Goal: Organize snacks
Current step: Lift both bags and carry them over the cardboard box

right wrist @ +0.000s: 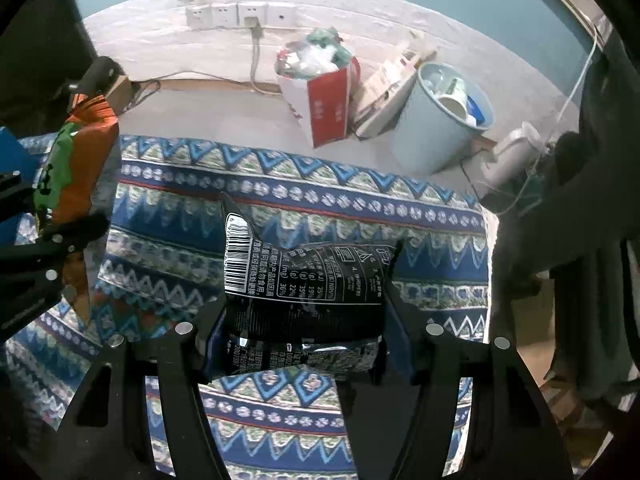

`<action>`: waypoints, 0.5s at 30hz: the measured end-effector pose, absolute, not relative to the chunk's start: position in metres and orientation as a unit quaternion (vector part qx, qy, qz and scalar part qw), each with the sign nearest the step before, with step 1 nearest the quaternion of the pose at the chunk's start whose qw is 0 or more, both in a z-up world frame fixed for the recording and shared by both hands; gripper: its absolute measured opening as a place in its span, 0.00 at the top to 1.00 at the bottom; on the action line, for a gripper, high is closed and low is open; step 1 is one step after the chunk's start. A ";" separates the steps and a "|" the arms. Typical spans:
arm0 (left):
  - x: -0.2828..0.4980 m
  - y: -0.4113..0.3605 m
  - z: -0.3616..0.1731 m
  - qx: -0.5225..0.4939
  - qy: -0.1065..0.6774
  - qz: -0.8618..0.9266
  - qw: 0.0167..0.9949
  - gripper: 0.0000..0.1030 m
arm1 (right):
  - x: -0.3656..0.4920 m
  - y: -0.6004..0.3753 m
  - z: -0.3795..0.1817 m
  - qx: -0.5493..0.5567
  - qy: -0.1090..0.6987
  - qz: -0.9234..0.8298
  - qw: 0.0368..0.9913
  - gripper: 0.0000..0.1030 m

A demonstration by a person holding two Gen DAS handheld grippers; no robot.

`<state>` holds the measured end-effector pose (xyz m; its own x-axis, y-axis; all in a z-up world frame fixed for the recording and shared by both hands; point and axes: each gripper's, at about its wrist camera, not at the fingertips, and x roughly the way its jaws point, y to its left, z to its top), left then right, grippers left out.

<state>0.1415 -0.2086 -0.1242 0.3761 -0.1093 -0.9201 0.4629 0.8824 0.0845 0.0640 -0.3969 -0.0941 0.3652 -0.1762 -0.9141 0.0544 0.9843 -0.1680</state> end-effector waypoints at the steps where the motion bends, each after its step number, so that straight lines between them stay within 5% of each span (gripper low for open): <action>1: 0.139 -0.204 -0.121 0.167 0.529 -0.175 0.814 0.69 | 0.064 -0.393 -0.091 -0.055 0.557 -0.067 0.826 0.37; 15: 0.112 -0.111 -0.081 0.157 0.527 -0.148 0.822 0.69 | 0.070 -0.304 -0.061 -0.094 0.532 -0.002 0.842 0.37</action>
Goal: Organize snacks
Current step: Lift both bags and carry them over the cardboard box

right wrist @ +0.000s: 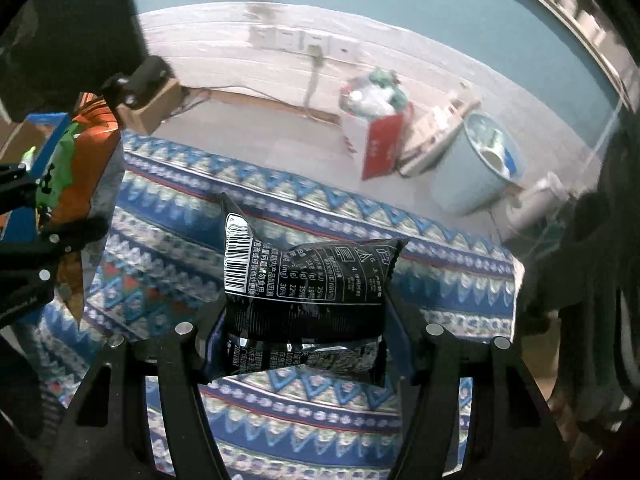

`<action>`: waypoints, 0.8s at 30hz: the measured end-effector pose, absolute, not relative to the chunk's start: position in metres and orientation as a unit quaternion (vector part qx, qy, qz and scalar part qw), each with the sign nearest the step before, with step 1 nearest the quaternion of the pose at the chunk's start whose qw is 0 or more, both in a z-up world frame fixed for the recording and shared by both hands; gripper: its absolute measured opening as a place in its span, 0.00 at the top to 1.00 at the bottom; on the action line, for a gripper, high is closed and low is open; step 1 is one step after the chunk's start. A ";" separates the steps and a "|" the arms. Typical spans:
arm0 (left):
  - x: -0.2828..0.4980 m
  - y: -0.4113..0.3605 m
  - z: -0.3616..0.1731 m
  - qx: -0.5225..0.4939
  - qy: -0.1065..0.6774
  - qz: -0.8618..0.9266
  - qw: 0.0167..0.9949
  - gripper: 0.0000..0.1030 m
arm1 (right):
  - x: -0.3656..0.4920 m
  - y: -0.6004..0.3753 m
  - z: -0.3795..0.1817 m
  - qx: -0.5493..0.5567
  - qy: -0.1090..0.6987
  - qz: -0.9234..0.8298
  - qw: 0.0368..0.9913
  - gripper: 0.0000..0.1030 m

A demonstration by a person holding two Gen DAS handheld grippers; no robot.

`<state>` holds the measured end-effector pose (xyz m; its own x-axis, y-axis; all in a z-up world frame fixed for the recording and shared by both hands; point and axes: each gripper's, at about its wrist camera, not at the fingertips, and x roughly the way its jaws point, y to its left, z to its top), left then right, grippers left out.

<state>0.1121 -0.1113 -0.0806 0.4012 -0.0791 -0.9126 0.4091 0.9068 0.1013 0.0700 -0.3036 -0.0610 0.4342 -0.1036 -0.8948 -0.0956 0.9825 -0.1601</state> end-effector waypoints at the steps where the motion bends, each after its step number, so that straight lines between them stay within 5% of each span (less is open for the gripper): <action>1: 0.109 -0.103 -0.076 0.156 0.525 -0.145 0.824 0.69 | 0.072 -0.297 -0.059 -0.096 0.530 0.004 0.843 0.37; 24: 0.063 0.045 -0.034 0.098 0.508 -0.075 0.853 0.69 | 0.099 -0.168 -0.058 -0.147 0.520 0.079 0.838 0.37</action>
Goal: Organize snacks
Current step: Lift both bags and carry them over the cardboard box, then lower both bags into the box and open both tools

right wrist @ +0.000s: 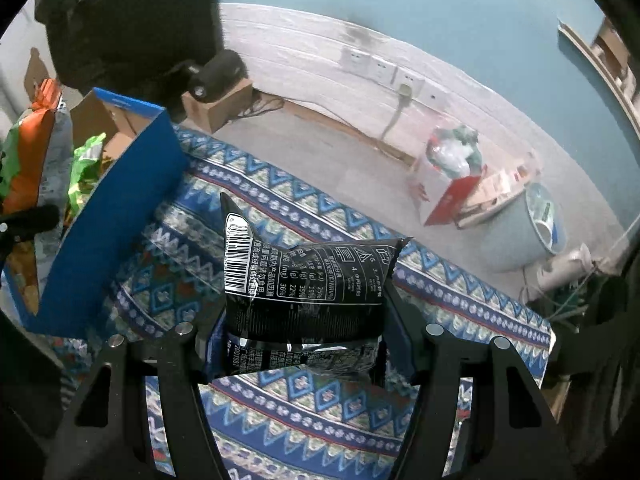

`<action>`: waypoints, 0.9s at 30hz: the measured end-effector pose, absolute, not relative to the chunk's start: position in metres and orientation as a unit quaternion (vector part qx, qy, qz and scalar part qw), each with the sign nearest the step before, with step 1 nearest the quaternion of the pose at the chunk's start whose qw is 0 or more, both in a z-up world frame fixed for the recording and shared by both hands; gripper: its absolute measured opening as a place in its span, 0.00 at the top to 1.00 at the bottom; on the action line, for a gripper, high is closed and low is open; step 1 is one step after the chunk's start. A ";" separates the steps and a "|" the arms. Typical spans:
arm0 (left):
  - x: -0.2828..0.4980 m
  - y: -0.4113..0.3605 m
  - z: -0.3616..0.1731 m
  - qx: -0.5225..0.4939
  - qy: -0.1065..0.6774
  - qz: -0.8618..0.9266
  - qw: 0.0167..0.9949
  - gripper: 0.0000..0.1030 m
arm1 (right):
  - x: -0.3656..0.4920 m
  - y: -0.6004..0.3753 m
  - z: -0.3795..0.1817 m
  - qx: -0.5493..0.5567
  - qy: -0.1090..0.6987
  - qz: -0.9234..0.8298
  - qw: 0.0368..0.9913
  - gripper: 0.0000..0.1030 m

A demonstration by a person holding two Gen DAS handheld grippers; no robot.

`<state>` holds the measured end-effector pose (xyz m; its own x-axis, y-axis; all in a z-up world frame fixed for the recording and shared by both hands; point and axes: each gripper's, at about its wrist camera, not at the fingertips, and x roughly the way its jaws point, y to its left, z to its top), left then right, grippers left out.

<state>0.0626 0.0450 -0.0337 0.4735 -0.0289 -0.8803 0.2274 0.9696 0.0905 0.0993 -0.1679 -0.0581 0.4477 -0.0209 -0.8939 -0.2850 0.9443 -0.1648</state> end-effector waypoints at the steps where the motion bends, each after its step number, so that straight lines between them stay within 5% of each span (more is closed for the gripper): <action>1: 0.061 0.052 -0.033 0.093 0.507 -0.073 0.854 0.69 | 0.101 -0.163 -0.058 -0.148 0.519 0.082 0.838 0.37; 27: 0.063 0.200 -0.026 0.010 0.479 0.045 0.877 0.69 | 0.142 0.007 -0.053 -0.148 0.510 0.189 0.826 0.37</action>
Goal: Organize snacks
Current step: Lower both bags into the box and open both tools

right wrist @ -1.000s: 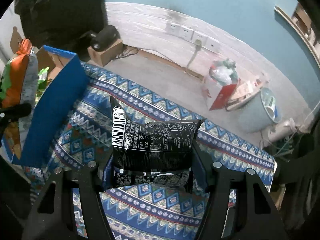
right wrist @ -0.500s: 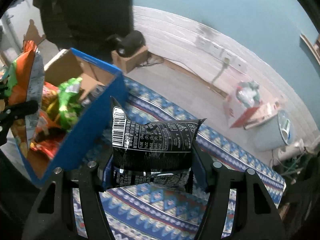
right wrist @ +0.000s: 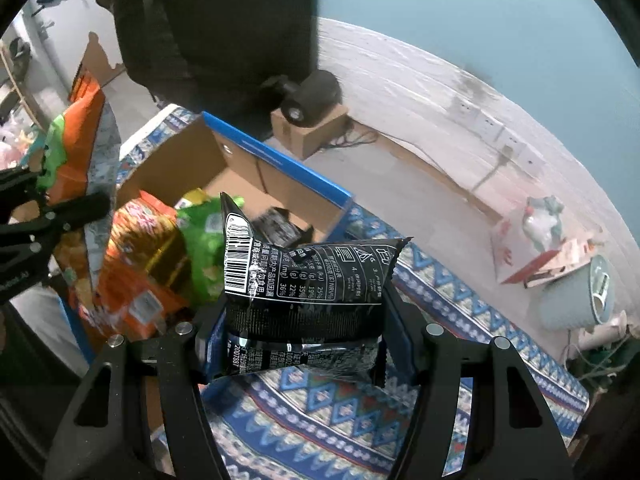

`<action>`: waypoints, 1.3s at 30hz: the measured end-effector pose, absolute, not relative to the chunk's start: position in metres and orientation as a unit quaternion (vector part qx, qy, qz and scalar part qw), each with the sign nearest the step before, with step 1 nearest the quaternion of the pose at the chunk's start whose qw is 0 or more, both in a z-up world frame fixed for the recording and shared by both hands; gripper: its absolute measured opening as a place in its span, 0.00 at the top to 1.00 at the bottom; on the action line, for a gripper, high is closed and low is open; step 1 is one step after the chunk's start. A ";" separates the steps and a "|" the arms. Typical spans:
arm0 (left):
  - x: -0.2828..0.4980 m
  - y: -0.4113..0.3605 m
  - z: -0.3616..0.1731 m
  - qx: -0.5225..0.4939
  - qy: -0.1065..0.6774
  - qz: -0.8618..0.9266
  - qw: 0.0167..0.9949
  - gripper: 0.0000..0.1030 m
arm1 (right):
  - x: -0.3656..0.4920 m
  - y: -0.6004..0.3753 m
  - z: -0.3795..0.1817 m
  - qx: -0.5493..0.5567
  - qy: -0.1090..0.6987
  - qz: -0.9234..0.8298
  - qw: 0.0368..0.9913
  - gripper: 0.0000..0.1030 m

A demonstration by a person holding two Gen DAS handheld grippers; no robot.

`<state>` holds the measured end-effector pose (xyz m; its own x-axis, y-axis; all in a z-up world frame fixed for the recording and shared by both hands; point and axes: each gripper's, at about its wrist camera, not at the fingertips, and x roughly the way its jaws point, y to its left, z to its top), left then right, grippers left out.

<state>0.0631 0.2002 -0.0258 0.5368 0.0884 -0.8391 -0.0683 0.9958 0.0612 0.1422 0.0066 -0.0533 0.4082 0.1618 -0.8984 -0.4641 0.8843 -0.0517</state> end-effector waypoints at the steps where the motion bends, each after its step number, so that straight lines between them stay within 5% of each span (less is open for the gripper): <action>1: 0.063 0.203 -0.027 0.009 0.481 0.047 0.875 0.69 | 0.143 0.011 -0.054 -0.148 0.510 0.192 0.825 0.37; 12: 0.066 0.222 -0.037 -0.013 0.497 0.058 0.866 0.68 | 0.154 0.047 -0.064 -0.134 0.517 0.223 0.816 0.37; 24: 0.062 0.218 -0.029 -0.004 0.489 0.066 0.870 0.30 | 0.156 0.046 -0.054 -0.106 0.501 0.238 0.825 0.28; 39: 0.033 0.185 0.011 0.051 0.455 0.071 0.886 0.15 | 0.121 0.001 -0.010 -0.090 0.465 0.200 0.858 0.24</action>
